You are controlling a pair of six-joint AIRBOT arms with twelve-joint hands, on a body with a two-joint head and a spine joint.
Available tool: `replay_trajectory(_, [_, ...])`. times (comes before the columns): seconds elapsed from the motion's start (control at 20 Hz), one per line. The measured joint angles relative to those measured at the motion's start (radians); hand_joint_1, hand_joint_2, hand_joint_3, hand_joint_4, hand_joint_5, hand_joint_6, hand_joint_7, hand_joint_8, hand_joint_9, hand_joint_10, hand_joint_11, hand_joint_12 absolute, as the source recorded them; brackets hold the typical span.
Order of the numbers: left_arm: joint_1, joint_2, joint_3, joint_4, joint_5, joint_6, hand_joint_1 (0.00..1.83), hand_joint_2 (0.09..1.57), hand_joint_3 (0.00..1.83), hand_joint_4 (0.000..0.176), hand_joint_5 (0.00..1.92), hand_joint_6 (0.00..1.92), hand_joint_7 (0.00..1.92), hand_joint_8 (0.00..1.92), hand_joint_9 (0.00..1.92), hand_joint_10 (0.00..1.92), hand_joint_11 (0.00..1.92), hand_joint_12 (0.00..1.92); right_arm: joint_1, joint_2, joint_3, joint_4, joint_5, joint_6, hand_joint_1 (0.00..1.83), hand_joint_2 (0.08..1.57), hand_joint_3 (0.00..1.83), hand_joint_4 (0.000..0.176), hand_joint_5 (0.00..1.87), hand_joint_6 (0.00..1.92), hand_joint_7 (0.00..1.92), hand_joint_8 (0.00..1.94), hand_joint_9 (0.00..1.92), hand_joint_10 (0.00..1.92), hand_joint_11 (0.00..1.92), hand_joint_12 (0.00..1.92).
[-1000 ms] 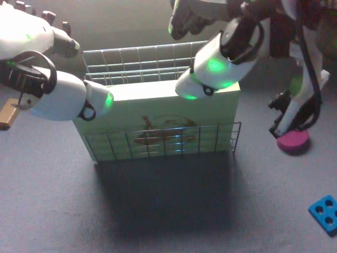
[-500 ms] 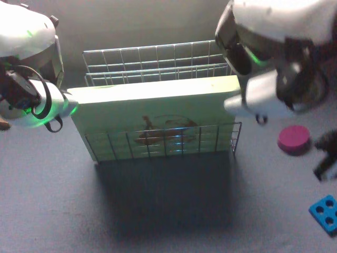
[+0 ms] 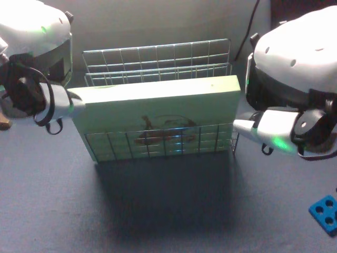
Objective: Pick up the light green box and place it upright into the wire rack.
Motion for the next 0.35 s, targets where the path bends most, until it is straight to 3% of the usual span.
replay_trajectory(0.15, [0.000,0.000,0.005,0.003,0.000,0.000,1.10,1.22,0.00,0.000,1.04,1.92,1.27,1.92,1.40,1.92,1.58,1.92,0.000,-0.005,0.000,0.007,0.003,0.020,0.70,1.39,0.01,0.000,1.20,1.92,1.38,1.94,1.58,1.92,1.73,1.92])
replay_trajectory(0.2, [0.000,0.000,0.009,0.002,0.000,0.000,0.92,1.26,0.01,0.000,1.04,1.88,1.23,1.92,1.37,1.92,1.57,1.92,0.000,-0.009,0.000,0.008,0.003,0.024,0.71,1.39,0.01,0.000,1.20,1.92,1.38,1.94,1.56,1.92,1.71,1.92])
replay_trajectory(0.35, [-0.006,0.000,0.011,0.004,0.002,0.000,0.98,1.30,0.01,0.000,1.09,1.92,1.30,1.92,1.43,1.92,1.58,1.92,-0.012,-0.023,-0.001,0.017,0.000,0.029,0.77,1.38,0.00,0.000,1.19,1.92,1.38,1.94,1.55,1.92,1.70,1.92])
